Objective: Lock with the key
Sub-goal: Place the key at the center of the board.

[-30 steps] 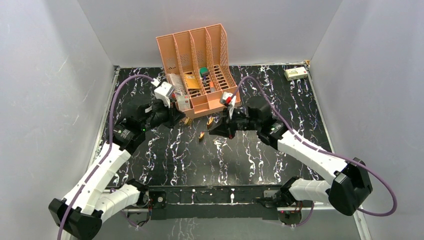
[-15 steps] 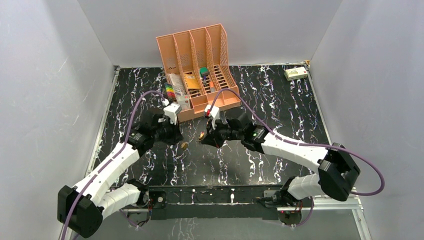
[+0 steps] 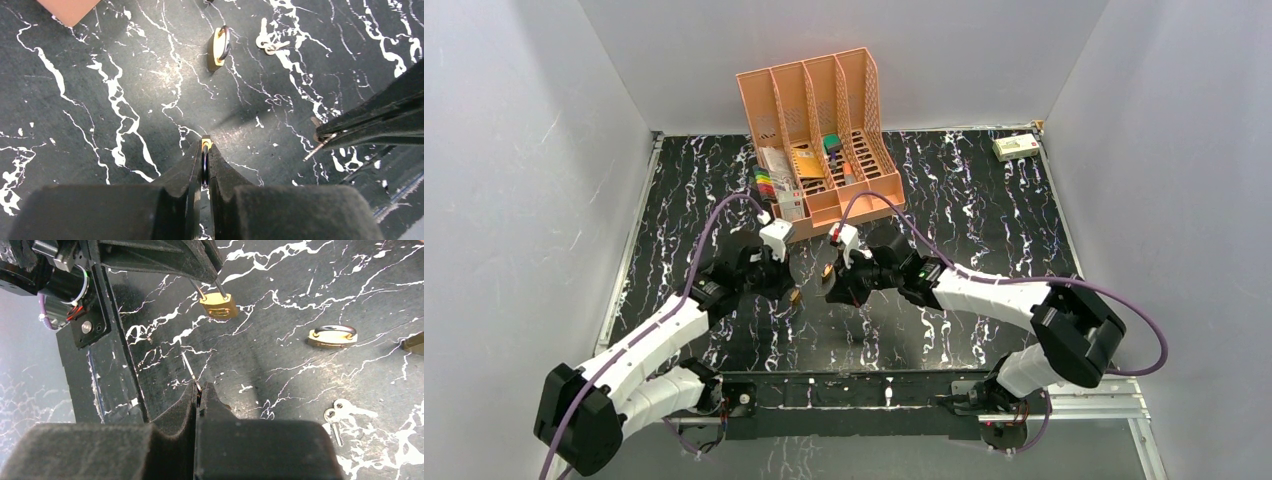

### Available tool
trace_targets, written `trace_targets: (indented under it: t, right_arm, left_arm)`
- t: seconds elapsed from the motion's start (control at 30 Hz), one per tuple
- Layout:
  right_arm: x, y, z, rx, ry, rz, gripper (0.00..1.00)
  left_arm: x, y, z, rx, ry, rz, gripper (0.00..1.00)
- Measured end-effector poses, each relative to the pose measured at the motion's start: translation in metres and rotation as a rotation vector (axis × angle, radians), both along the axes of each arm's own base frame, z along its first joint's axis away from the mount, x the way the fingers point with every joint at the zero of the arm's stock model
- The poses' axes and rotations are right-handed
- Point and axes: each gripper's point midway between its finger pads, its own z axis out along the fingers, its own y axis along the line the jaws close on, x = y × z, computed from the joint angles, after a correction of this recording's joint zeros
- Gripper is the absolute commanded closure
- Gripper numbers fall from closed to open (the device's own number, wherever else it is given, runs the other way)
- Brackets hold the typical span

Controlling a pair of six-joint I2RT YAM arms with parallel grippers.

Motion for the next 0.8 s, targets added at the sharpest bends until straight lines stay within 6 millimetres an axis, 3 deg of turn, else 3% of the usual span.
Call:
trace_targets:
  t: [0.5,0.8]
  right_arm:
    - [-0.008,0.001,-0.015,0.017,0.049,0.015,1.00]
    - [-0.012,-0.006,-0.028,-0.011,0.070,0.007,1.00]
  left_arm:
    - [0.013,0.004,-0.028,0.077,-0.059,-0.005,1.00]
    - [0.019,0.004,-0.031,0.076,-0.097,0.003,1.00]
